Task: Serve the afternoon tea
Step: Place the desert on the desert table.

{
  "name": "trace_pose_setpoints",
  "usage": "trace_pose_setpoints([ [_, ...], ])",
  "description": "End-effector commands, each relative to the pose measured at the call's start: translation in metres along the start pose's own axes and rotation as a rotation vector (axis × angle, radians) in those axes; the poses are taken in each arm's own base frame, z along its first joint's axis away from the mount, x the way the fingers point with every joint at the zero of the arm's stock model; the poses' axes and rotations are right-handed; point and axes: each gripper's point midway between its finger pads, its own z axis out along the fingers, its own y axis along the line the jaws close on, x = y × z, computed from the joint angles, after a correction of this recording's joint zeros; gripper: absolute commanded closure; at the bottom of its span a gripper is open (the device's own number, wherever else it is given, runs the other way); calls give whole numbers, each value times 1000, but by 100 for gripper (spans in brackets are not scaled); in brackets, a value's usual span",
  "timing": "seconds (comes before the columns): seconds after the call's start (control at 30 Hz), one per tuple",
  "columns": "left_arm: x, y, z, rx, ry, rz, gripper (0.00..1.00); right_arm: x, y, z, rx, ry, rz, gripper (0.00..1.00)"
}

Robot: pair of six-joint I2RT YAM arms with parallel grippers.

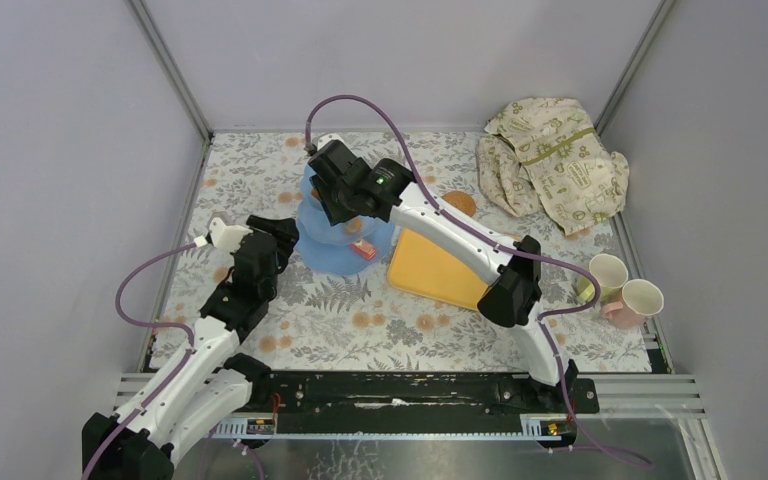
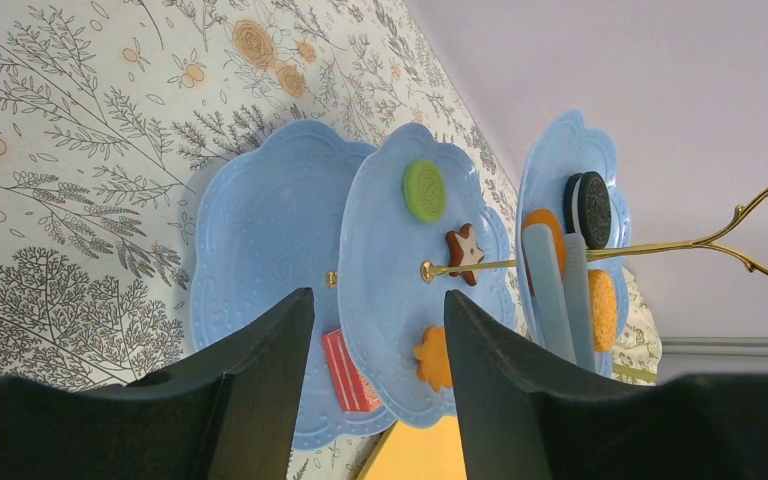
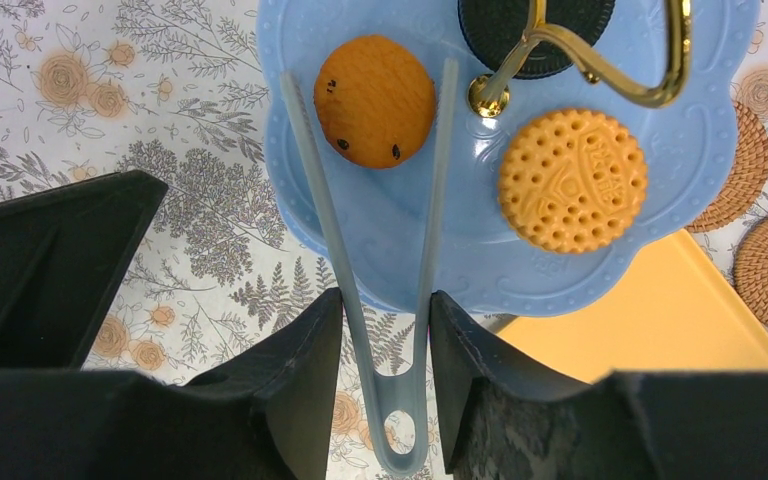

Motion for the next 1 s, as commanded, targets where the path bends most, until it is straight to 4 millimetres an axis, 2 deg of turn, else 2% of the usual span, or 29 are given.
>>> trace_pose_setpoints([
  [0.0,-13,-10,-2,13,-43,-1,42,-26,-2,-27,-21,-86,32,57],
  [0.57,-16,-12,-2,8,-56,4,42,-35,-4,-47,-57,-165,37,62],
  [0.97,-19,-14,0,-1,-66,14,42,-30,-3,-54,-79,-170,25,62],
])
